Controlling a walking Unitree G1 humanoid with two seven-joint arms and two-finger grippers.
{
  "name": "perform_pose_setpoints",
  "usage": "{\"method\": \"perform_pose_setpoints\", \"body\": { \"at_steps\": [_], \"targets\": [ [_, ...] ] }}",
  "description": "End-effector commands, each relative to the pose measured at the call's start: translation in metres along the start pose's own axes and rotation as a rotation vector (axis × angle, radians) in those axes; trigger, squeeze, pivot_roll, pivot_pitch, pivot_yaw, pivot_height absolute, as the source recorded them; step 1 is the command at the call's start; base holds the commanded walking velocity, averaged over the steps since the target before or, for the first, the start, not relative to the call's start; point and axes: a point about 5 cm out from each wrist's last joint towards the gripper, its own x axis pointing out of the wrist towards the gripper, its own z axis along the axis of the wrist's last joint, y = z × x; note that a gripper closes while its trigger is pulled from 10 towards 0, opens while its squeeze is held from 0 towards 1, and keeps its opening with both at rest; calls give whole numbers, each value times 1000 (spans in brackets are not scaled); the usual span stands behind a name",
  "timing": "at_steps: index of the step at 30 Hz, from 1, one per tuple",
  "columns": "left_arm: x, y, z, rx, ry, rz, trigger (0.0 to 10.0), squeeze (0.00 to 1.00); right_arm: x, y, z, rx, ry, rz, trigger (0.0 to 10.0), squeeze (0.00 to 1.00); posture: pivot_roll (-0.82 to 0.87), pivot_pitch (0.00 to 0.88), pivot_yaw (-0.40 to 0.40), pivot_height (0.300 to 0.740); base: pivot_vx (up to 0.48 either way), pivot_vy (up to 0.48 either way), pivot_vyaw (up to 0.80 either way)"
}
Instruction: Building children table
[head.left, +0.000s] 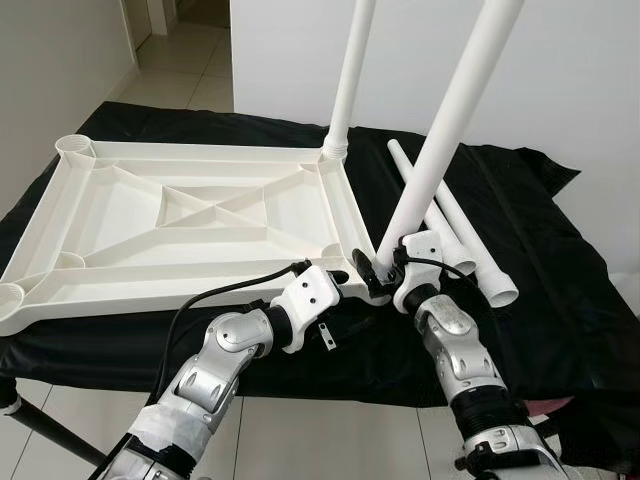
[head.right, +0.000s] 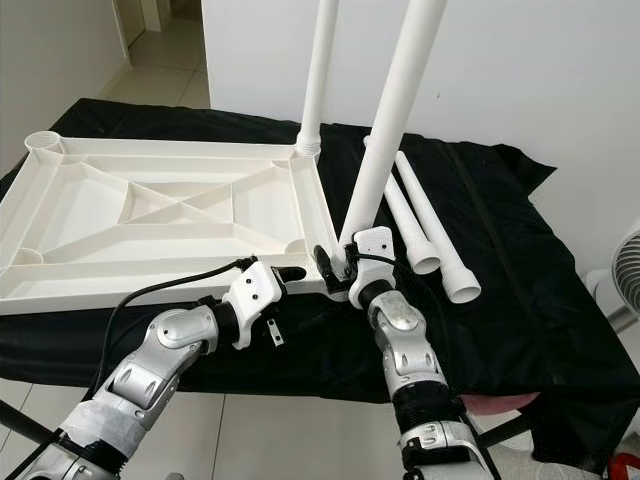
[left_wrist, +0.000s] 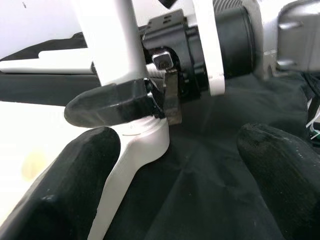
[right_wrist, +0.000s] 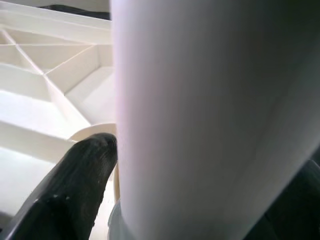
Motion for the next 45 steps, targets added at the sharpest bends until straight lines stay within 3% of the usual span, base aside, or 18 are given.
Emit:
{"method": "perform_pose_setpoints", "body": {
  "at_steps": [1, 9, 10, 11, 12, 23, 24, 29, 35, 36, 40, 41, 42, 43, 44, 45],
  "targets": [
    [1, 2, 0, 10, 3, 35, 10000, 0, 4, 2, 0, -12, 2, 74, 10000, 0, 57, 0, -93, 740, 0, 0, 0],
    [2, 4, 1, 14, -1, 42, 10000, 0, 13, 8, -1, -24, 32, 214, 10000, 0, 65, 0, -98, 740, 0, 0, 0],
    [1, 4, 1, 15, 0, 47, 10000, 0, 15, 10, -4, -22, 48, 242, 2314, 0, 72, 0, -105, 740, 0, 0, 0],
    [1, 4, 1, 15, 0, 47, 10000, 0, 15, 10, -4, -22, 48, 242, 2314, 0, 72, 0, -105, 740, 0, 0, 0],
    [1, 4, 1, 16, 0, 50, 10000, 0, 16, 10, -5, -22, 51, 248, 0, 0, 72, 0, -105, 740, 0, 0, 0],
    [0, 4, 1, 16, 1, 56, 10000, 0, 15, 5, -10, -3, 56, 249, 0, 0, 76, 0, -103, 740, 0, 0, 0],
    [0, 5, 1, 18, 2, 54, 10000, 0, 13, 4, -13, 26, 57, 217, 10000, 0, 74, 0, -100, 740, 0, 0, 0],
    [0, 5, 1, 18, 3, 52, 10000, 0, 12, 4, -15, 39, 55, 168, 10000, 0, 68, 0, -98, 740, 0, 0, 0],
    [1, 3, 0, 17, 3, 47, 10000, 0, 9, 3, -18, 38, 64, -16, 10000, 0, 57, 0, -99, 740, 0, 0, 0],
    [1, 3, 0, 16, 2, 46, 10000, 0, 9, 3, -19, 66, 73, -92, 10000, 0, 56, 0, -100, 740, 0, 0, 0],
    [2, 3, 0, 15, 1, 46, 10000, 0, 8, 3, -20, 86, 80, -139, 10000, 0, 55, 0, -100, 740, 0, 0, 0],
    [2, 2, 1, 14, -1, 45, 10000, 0, 5, 5, -20, 90, 75, -240, 10000, 0, 50, 0, -101, 740, 0, 0, 0],
    [2, 2, 1, 14, -1, 45, 10000, 0, 5, 5, -20, 90, 75, -240, 10000, 0, 50, 0, -101, 740, 0, 0, 0],
    [3, 2, 1, 12, -3, 44, 10000, 0, 0, 8, -21, 100, 75, -346, 10000, 0, 46, 0, -101, 740, 0, 0, 0],
    [3, 2, 1, 12, -3, 44, 10000, 0, 0, 8, -21, 100, 75, -346, 10000, 0, 46, 0, -101, 740, 0, 0, 0],
    [3, 2, 1, 11, -5, 43, 10000, 0, -3, 10, -21, 109, 71, -422, 10000, 0, 46, 0, -101, 740, 0, 0, 0]
  ]
}}
